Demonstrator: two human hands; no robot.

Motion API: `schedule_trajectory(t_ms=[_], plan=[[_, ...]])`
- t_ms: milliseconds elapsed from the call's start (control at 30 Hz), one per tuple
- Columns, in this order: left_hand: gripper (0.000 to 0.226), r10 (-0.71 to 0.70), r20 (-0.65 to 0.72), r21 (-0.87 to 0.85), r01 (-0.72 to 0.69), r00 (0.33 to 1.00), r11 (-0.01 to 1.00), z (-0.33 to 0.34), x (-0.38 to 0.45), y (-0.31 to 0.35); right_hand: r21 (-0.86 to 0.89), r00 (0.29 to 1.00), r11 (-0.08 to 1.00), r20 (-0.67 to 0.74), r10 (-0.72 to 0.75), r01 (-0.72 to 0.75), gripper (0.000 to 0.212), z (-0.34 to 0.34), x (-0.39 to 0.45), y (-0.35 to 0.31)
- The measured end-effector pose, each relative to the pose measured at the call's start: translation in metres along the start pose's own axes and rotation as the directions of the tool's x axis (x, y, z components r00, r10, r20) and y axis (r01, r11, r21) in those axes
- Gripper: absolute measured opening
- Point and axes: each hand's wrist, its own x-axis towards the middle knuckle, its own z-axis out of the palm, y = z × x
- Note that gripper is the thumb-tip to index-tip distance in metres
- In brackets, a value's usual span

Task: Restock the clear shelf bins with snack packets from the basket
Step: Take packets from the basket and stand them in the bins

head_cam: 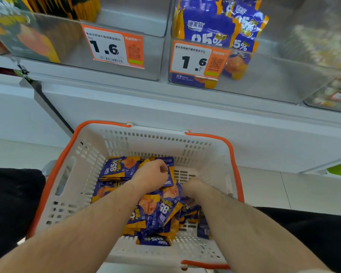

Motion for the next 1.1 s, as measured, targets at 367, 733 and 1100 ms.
schedule_trajectory(t_ms=[367,733,1100], plan=[[0.097,-0.246,0.262,-0.669,0.359,0.933,0.651,-0.016,-0.02,0.029,0.667,0.986,0.74,0.047,-0.159,0.087,0.02,-0.073,-0.061,-0.011],[0.017,0.313,-0.219,-0.147,-0.349,0.924,0.926,-0.07,-0.037,0.085,-0.116,0.836,0.844,-0.122,-0.535,0.524,0.019,-0.149,-0.131,-0.065],[0.022,0.516,-0.825,0.232,-0.694,0.231,0.682,-0.152,-0.054,0.177,0.322,0.746,0.679,-0.174,-0.643,0.66,0.038,-0.234,-0.173,-0.083]])
